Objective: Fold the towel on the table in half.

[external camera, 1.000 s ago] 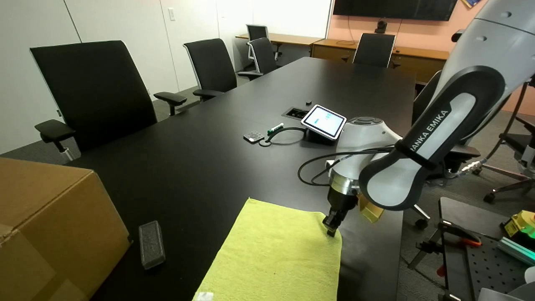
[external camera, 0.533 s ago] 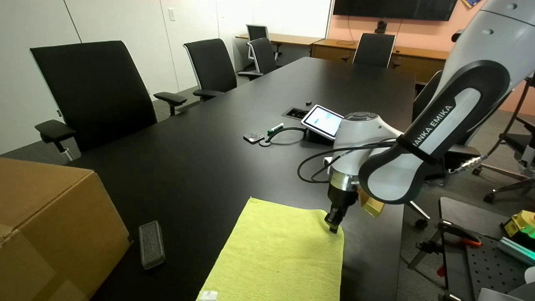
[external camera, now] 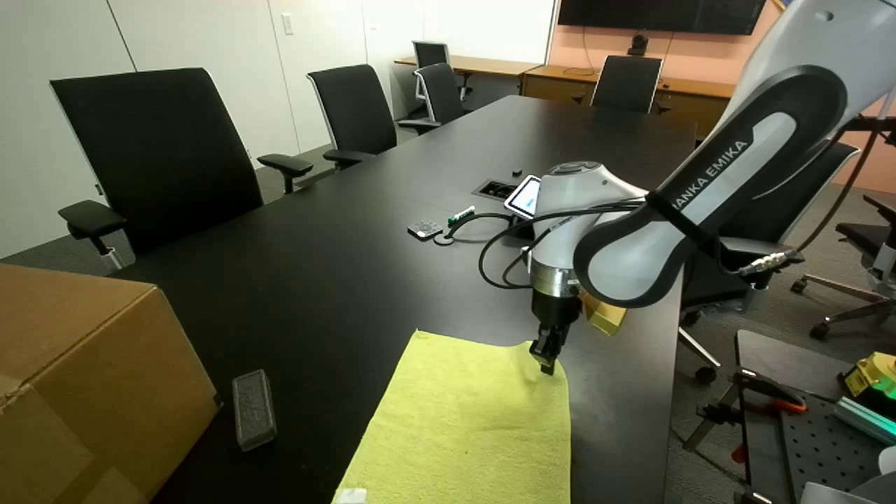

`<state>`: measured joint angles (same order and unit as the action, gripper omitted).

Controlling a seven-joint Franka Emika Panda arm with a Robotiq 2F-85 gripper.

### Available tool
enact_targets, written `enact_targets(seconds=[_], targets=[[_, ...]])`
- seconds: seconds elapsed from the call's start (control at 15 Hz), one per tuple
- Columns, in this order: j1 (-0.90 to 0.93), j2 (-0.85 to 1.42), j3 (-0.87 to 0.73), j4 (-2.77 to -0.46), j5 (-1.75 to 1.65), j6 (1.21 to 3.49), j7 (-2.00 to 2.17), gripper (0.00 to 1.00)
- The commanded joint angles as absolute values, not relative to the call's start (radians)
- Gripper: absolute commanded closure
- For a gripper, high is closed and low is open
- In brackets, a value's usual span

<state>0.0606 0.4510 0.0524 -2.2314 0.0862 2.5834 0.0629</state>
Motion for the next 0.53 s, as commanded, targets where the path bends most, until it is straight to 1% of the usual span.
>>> enact_targets(seconds=[0.0,0.47], targets=[[0.047,0.464,0.063,-2.124,0.079,2.472,0.017,0.97],[0.065,0.501,0.062,-1.939,0.075,2.311,0.024,0.97]])
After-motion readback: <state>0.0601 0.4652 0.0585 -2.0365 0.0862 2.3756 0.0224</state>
